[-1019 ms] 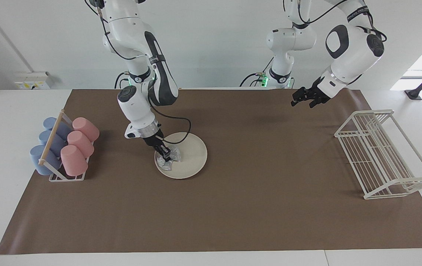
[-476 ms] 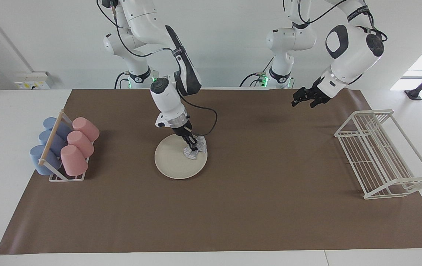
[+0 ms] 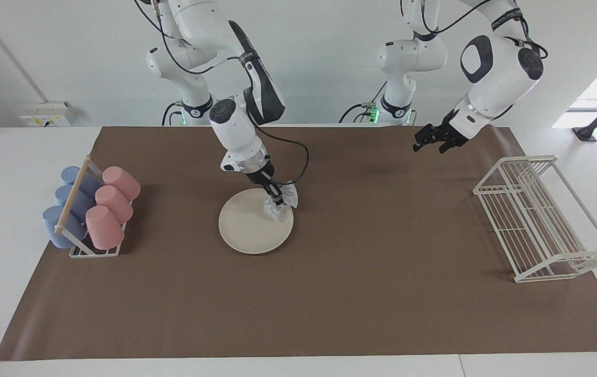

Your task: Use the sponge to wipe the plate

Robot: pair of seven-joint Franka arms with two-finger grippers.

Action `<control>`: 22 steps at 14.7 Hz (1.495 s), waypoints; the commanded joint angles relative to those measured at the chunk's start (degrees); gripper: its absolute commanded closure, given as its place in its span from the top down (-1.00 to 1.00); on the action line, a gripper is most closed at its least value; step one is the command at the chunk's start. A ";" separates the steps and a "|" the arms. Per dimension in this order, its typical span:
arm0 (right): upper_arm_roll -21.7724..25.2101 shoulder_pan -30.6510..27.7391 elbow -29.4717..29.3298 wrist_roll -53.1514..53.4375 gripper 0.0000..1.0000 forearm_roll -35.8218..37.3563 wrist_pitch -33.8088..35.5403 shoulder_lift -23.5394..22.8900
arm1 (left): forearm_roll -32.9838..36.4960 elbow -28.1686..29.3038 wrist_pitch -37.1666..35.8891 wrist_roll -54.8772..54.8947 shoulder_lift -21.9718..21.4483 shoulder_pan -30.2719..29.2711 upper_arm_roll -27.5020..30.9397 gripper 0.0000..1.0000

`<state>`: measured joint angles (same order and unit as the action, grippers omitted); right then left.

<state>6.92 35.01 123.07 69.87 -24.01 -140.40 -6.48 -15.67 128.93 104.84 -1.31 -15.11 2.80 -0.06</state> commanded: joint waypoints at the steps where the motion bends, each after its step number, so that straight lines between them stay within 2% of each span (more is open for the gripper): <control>1: -0.32 -0.74 -7.80 10.94 -1.00 14.10 13.70 3.40 | -7.30 -0.87 1.16 -3.61 0.96 0.19 0.32 1.00; 2: -0.94 -0.56 -13.06 16.29 -1.00 18.26 20.37 3.67 | -13.28 -0.87 1.07 -3.69 0.96 -0.16 0.50 1.00; 4: -1.38 0.23 -21.42 23.61 -1.00 18.56 30.23 3.67 | -21.65 -0.87 0.72 -3.70 0.87 -0.25 0.41 1.00; 7: -2.34 1.72 -27.08 30.82 -1.00 18.48 37.73 4.72 | -34.74 -0.35 0.20 -3.78 0.44 0.27 0.41 1.00; 10: -2.88 6.80 -28.23 43.11 -1.00 18.65 36.26 4.55 | -46.96 1.41 -1.03 -3.87 -0.71 0.36 0.32 1.00; 13: -2.88 11.99 -28.41 48.59 -1.00 19.62 34.59 3.59 | -56.37 4.56 -0.25 -3.96 -2.63 3.07 0.23 1.00; 16: -2.88 13.06 -28.32 49.48 -1.00 21.20 34.50 3.23 | -60.17 6.94 -0.68 -3.35 -3.43 5.19 0.15 1.00; 19: -2.96 13.06 -28.32 49.48 -1.00 21.20 34.50 3.23 | -61.15 9.23 -1.21 -2.38 -4.48 7.30 0.15 1.00; 22: -2.96 13.06 -28.32 49.48 -1.00 21.20 34.67 3.23 | -64.91 9.76 3.60 -2.46 -4.49 12.48 0.15 1.00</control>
<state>4.23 48.38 95.74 118.76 -4.03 -105.94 -2.83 -77.52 136.75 104.78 -4.20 -17.89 11.65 -0.63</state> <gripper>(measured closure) 0.903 0.000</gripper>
